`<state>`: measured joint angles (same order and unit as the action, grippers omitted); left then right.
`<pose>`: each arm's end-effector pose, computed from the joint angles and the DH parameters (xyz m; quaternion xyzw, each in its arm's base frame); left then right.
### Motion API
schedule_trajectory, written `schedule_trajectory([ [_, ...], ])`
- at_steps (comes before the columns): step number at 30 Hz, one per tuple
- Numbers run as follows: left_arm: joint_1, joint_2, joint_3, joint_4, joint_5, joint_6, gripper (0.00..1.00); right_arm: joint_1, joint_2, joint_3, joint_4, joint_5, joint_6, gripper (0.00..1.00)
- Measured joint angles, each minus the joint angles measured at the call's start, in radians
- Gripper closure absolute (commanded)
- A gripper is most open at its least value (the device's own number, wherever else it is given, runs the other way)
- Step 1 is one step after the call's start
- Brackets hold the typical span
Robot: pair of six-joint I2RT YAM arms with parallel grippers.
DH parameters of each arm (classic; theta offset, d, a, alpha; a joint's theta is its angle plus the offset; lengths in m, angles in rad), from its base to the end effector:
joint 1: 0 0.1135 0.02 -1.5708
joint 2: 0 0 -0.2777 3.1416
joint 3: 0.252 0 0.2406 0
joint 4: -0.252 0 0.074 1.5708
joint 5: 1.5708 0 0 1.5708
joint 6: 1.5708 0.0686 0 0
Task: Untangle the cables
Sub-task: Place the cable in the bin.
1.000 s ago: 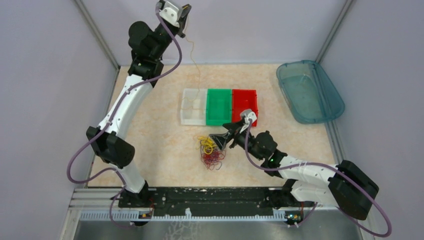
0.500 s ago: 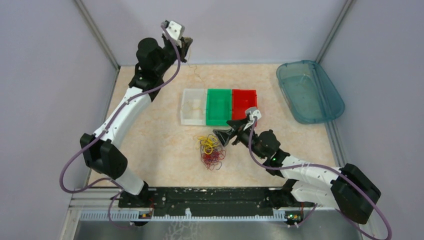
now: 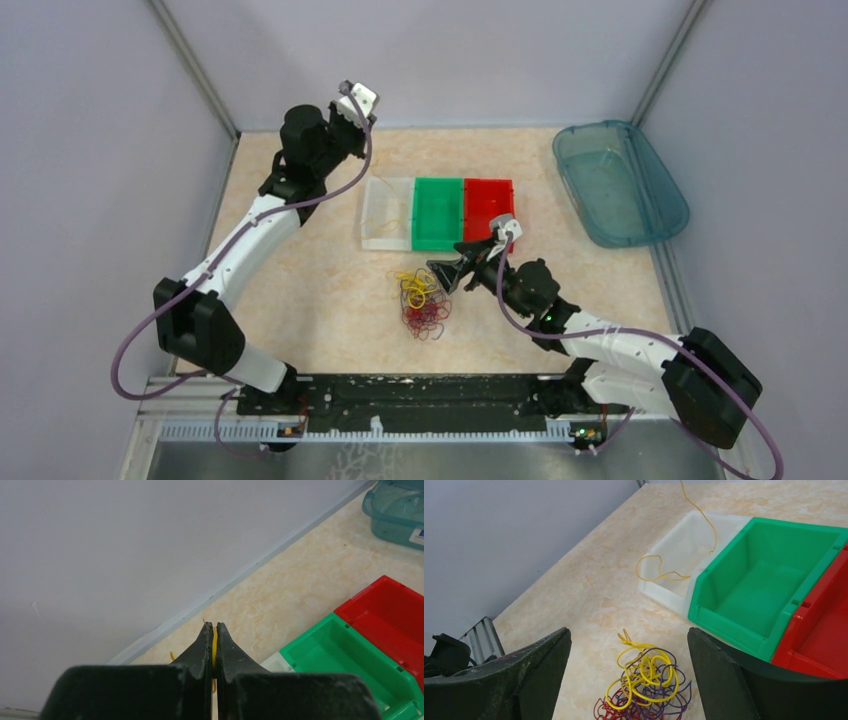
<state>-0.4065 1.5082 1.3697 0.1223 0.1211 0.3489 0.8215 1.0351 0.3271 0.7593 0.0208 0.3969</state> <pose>0.3492 -0.1594 0.4156 0.3018 0.6457 -0.0633 0.6985 0.1622 0.1723 0.2537 -0.1377 0.6748 0.4090 0.5987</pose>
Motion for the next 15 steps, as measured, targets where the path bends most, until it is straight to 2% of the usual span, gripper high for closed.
schedule_trajectory([
  [12, -0.002, 0.048, -0.008, -0.146, 0.018, 0.037, 1.00, 0.000, -0.001, 0.000, -0.006, 0.002, 0.016, 0.14],
  [15, -0.002, 0.061, 0.000, -0.191, 0.035, 0.022, 0.97, 0.000, -0.002, 0.000, -0.006, 0.005, 0.017, 0.14],
])
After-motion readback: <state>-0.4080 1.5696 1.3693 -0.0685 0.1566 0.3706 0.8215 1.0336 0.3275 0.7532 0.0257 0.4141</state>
